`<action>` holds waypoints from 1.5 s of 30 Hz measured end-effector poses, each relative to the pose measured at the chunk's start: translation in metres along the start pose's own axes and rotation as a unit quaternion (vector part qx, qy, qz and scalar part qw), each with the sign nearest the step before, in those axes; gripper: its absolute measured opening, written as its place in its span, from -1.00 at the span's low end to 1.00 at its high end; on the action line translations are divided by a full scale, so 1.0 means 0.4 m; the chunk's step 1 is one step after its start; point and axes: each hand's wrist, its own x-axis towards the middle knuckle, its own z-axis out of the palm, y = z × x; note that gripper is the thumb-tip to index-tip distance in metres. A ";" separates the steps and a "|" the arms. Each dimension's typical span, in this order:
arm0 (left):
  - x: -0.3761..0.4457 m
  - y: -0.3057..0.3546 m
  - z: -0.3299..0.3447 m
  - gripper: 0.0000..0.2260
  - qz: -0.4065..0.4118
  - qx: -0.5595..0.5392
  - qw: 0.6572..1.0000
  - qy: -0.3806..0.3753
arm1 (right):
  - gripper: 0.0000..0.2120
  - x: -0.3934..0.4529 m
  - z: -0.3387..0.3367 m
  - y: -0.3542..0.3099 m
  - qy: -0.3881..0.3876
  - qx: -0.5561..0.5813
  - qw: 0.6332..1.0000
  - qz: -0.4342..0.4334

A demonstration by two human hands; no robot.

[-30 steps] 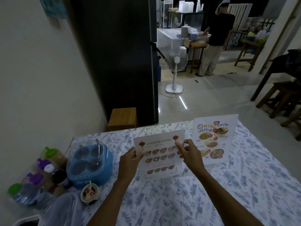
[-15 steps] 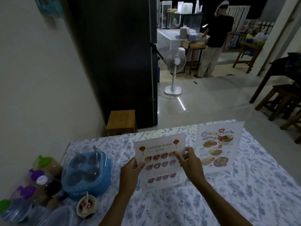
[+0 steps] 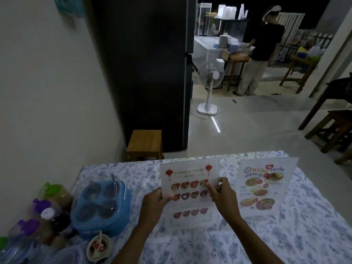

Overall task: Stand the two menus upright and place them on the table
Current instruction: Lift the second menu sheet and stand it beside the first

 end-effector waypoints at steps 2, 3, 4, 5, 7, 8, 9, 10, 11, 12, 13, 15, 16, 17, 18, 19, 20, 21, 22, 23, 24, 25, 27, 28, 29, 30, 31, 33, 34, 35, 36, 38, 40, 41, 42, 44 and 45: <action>0.017 0.001 -0.005 -0.83 0.000 0.002 1.000 0.001 | -0.65 0.009 0.005 -0.010 -0.010 0.013 1.000 0.004; 0.020 -0.001 -0.004 -0.83 -0.001 0.002 1.000 0.002 | -0.66 0.013 0.007 -0.011 -0.013 0.015 1.000 0.006; 0.020 -0.003 -0.002 -0.83 -0.002 0.001 1.000 0.004 | -0.66 0.014 0.007 -0.011 -0.015 0.014 1.000 0.006; 0.019 -0.005 -0.001 -0.83 -0.003 0.000 1.000 0.005 | -0.67 0.015 0.007 -0.010 -0.017 0.011 1.000 0.005; 0.017 -0.007 0.002 -0.82 -0.007 -0.002 1.000 0.005 | -0.67 0.017 0.007 -0.006 -0.018 0.004 1.000 0.006; 0.016 -0.009 0.003 -0.81 -0.009 -0.001 1.000 0.005 | -0.66 0.016 0.005 -0.003 -0.018 0.003 1.000 0.007; 0.016 -0.012 0.005 -0.81 -0.008 0.001 1.000 0.006 | -0.66 0.014 0.004 -0.002 -0.017 -0.001 1.000 0.007; 0.015 -0.013 0.007 -0.81 -0.007 0.003 1.000 0.008 | -0.66 0.012 0.003 -0.001 -0.014 -0.006 1.000 0.004; 0.015 -0.014 0.009 -0.81 -0.005 0.005 1.000 0.009 | -0.65 0.010 0.002 -0.003 -0.011 -0.013 1.000 0.001; 0.015 -0.015 0.009 -0.80 -0.007 0.006 1.000 0.010 | -0.65 0.008 0.002 -0.005 -0.011 -0.020 1.000 -0.002; 0.016 -0.018 0.010 -0.80 -0.011 0.007 1.000 0.009 | -0.65 0.007 0.002 -0.008 -0.012 -0.027 1.000 -0.003; 0.020 -0.018 0.007 -0.77 -0.020 0.017 1.000 0.004 | -0.64 0.007 0.001 -0.013 -0.013 -0.045 0.999 -0.004; 0.021 -0.014 0.006 -0.76 -0.022 0.026 0.999 0.001 | -0.63 0.008 0.001 -0.015 -0.012 -0.055 0.998 -0.003; 0.022 -0.009 0.007 -0.76 -0.023 0.035 0.999 -0.001 | -0.62 0.009 -0.001 -0.017 -0.011 -0.063 0.998 -0.003; 0.020 0.000 0.006 -0.77 -0.025 0.050 0.998 -0.004 | -0.61 0.010 -0.001 -0.019 -0.011 -0.070 0.997 -0.002; 0.016 0.008 0.006 -0.78 -0.029 0.067 0.997 -0.008 | -0.60 0.010 -0.003 -0.023 -0.011 -0.077 0.997 -0.001; 0.009 0.018 0.005 -0.78 -0.042 0.089 0.995 -0.015 | -0.58 0.010 -0.005 -0.028 -0.013 -0.084 0.996 0.001; 0.002 0.019 0.005 -0.76 -0.055 0.109 0.992 -0.022 | -0.57 0.008 -0.008 -0.031 -0.014 -0.091 0.996 0.002; -0.004 0.016 0.005 -0.70 -0.073 0.135 0.988 -0.027 | -0.56 0.006 -0.011 -0.035 -0.015 -0.096 0.995 0.002; -0.009 0.010 0.004 -0.64 -0.087 0.165 0.982 -0.028 | -0.54 0.004 -0.015 -0.039 -0.016 -0.099 0.995 0.002; -0.015 0.008 0.002 -0.59 -0.100 0.198 0.975 -0.029 | -0.51 0.002 -0.020 -0.042 -0.014 -0.100 0.995 0.001; -0.020 0.006 0.000 -0.55 -0.106 0.230 0.967 -0.033 | -0.49 0.000 -0.025 -0.044 -0.011 -0.102 0.995 -0.001; -0.033 0.010 -0.001 -0.51 -0.105 0.281 0.953 -0.039 | -0.46 -0.005 -0.039 -0.050 -0.007 -0.115 0.993 -0.008; -0.040 0.020 0.001 -0.51 -0.101 0.297 0.949 -0.036 | -0.45 -0.008 -0.049 -0.053 -0.004 -0.122 0.992 -0.011; -0.043 0.029 0.004 -0.51 -0.096 0.308 0.946 -0.029 | -0.46 -0.010 -0.059 -0.056 -0.001 -0.124 0.992 -0.014; -0.047 0.040 0.008 -0.52 -0.097 0.313 0.944 -0.025 | -0.46 -0.011 -0.069 -0.055 0.003 -0.125 0.992 -0.016; -0.048 0.050 0.015 -0.52 -0.097 0.318 0.943 -0.021 | -0.47 -0.013 -0.081 -0.055 0.008 -0.127 0.992 -0.017; -0.053 0.072 0.032 -0.53 -0.101 0.348 0.932 -0.017 | -0.48 -0.020 -0.104 -0.054 0.017 -0.130 0.991 -0.019; -0.056 0.083 0.042 -0.53 -0.102 0.367 0.924 -0.015 | -0.48 -0.025 -0.116 -0.054 0.023 -0.132 0.991 -0.022; -0.059 0.092 0.054 -0.54 -0.101 0.382 0.919 -0.014 | -0.49 -0.030 -0.129 -0.054 0.027 -0.132 0.991 -0.022; -0.064 0.101 0.066 -0.54 -0.102 0.396 0.913 -0.012 | -0.50 -0.035 -0.143 -0.054 0.032 -0.131 0.991 -0.023; -0.077 0.124 0.088 -0.55 -0.098 0.411 0.906 -0.002 | -0.51 -0.041 -0.169 -0.048 0.037 -0.129 0.991 -0.025; -0.088 0.147 0.112 -0.57 -0.093 0.406 0.909 0.003 | -0.51 -0.046 -0.191 -0.041 0.044 -0.134 0.990 -0.028; -0.094 0.159 0.126 -0.57 -0.091 0.403 0.911 0.001 | -0.51 -0.049 -0.202 -0.036 0.047 -0.137 0.989 -0.029; -0.097 0.168 0.141 -0.57 -0.085 0.403 0.911 0.003 | -0.51 -0.051 -0.211 -0.032 0.048 -0.136 0.989 -0.027; -0.108 0.195 0.175 -0.54 -0.080 0.397 0.914 0.004 | -0.52 -0.056 -0.238 -0.029 0.056 -0.129 0.990 -0.022; -0.113 0.211 0.194 -0.54 -0.077 0.390 0.917 0.008 | -0.52 -0.060 -0.252 -0.025 0.058 -0.128 0.990 -0.021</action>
